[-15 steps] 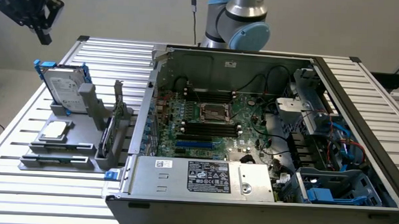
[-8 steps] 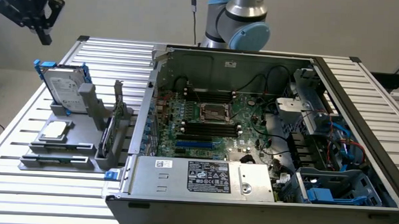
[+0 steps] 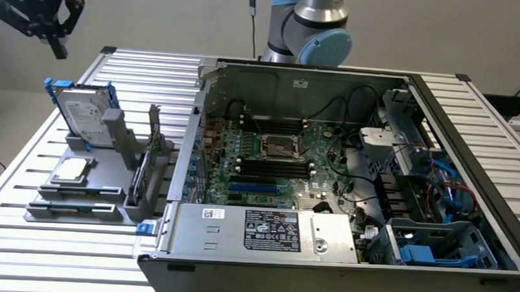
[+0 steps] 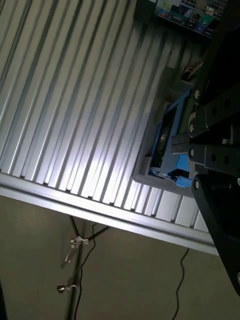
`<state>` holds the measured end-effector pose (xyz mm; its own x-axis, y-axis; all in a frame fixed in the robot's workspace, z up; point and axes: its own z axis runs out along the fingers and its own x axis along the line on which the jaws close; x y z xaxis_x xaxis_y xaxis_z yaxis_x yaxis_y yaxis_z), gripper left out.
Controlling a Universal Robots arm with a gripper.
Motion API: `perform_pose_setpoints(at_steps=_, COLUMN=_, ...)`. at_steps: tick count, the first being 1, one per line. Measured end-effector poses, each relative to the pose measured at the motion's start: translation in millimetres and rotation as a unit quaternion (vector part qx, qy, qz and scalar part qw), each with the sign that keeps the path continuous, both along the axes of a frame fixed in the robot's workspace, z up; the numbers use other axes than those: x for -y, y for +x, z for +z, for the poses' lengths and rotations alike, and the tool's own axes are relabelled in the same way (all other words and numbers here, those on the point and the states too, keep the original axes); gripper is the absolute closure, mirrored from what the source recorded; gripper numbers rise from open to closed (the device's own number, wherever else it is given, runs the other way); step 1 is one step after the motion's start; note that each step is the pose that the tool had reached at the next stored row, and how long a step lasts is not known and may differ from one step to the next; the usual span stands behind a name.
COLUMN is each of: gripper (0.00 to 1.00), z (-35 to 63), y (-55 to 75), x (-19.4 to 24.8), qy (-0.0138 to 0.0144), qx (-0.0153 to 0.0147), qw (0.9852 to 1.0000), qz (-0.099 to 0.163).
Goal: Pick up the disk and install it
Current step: 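Pick up the disk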
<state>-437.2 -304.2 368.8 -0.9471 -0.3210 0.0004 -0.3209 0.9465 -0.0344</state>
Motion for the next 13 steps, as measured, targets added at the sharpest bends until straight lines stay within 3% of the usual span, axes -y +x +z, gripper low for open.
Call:
perform_pose_setpoints(at_steps=3, gripper=0.89, z=-0.3, y=0.0, x=0.0, qy=0.0, qx=-0.0001, qw=0.9996, qz=0.028)
perform_pose_setpoints(at_steps=7, gripper=0.89, z=-0.6, y=0.0, x=0.0, qy=-0.0001, qx=-0.0003, qw=0.998, qz=0.064)
perform_pose_setpoints(at_steps=13, gripper=0.89, z=-1.1, y=0.0, x=0.0, qy=-0.0004, qx=-0.001, qw=0.993, qz=0.118)
